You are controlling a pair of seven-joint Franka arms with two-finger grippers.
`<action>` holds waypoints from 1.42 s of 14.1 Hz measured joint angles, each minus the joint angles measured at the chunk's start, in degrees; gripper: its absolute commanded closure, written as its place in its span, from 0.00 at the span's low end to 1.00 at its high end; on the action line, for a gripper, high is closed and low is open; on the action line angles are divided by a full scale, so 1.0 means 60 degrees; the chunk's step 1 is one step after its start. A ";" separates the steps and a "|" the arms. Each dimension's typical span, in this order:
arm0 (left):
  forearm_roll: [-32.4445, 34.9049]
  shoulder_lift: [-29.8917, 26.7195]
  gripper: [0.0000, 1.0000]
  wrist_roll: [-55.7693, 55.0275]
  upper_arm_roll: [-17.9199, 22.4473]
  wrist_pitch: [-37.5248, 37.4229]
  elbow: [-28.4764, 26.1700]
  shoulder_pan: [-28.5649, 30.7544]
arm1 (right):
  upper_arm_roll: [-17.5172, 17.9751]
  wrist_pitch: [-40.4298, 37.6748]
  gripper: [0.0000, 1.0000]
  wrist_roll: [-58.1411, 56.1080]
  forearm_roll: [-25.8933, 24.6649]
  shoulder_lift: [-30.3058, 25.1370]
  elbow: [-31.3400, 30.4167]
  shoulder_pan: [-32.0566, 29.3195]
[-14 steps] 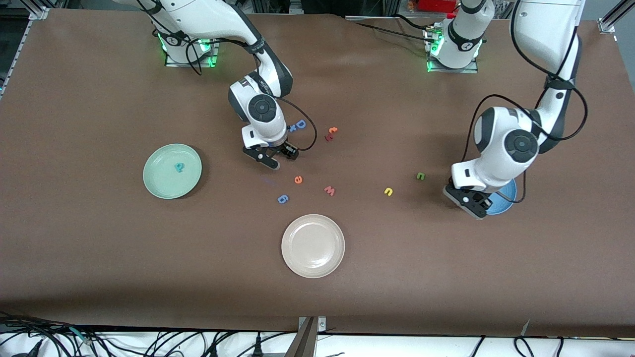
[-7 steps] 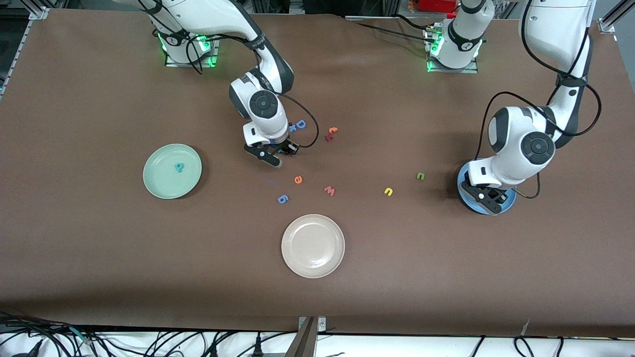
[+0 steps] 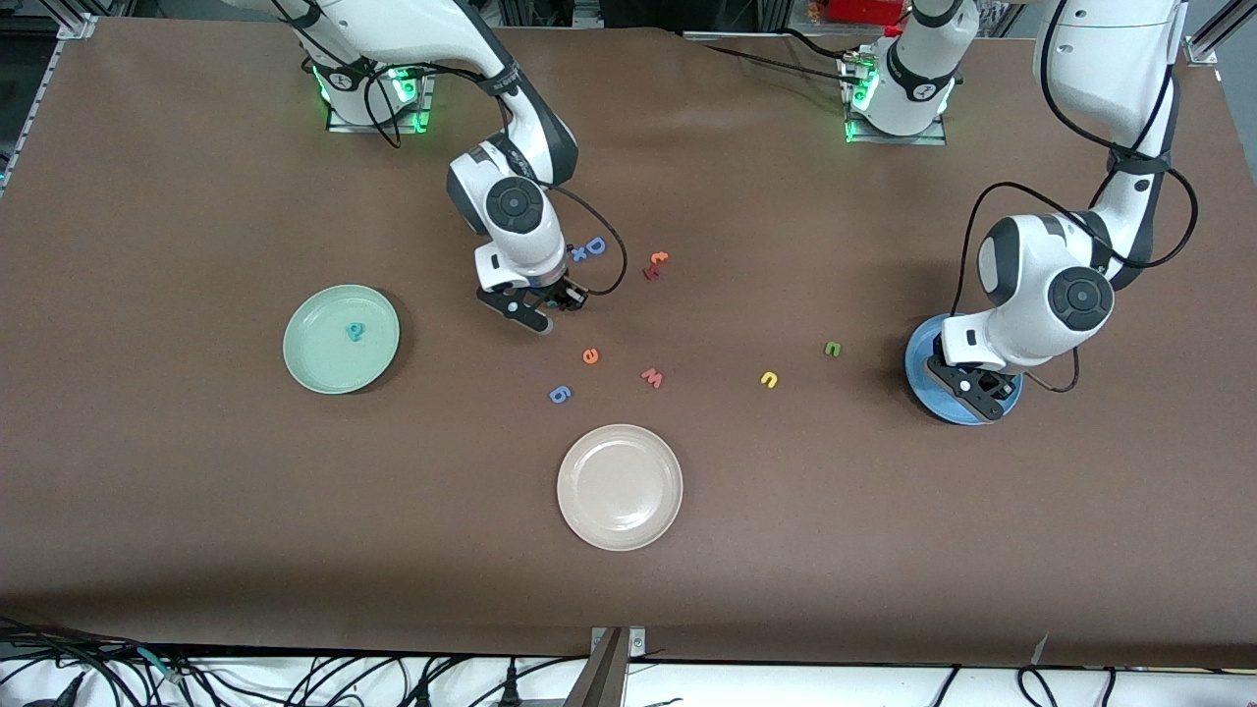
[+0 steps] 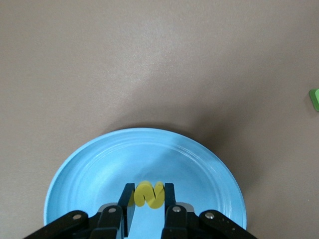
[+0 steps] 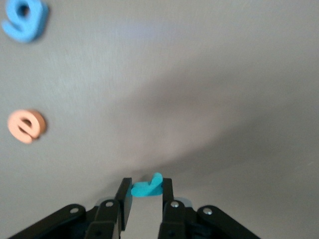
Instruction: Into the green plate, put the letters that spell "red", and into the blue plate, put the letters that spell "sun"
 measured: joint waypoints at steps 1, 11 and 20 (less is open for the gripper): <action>-0.0002 0.0040 0.16 0.0000 -0.0001 0.0002 0.0000 0.0000 | -0.0207 -0.0423 0.72 -0.0360 0.0000 -0.0170 0.0096 0.0000; -0.0085 -0.0058 0.01 -0.0544 -0.0056 -0.0267 0.0071 -0.0179 | -0.3596 -0.3205 0.73 -0.6436 0.0000 -0.0876 0.0127 -0.0044; -0.0097 -0.0333 0.21 -0.4184 -0.1917 -0.0744 0.0086 -0.0817 | -0.4726 -0.2654 0.71 -1.0984 0.0885 -0.0077 -0.0092 -0.1862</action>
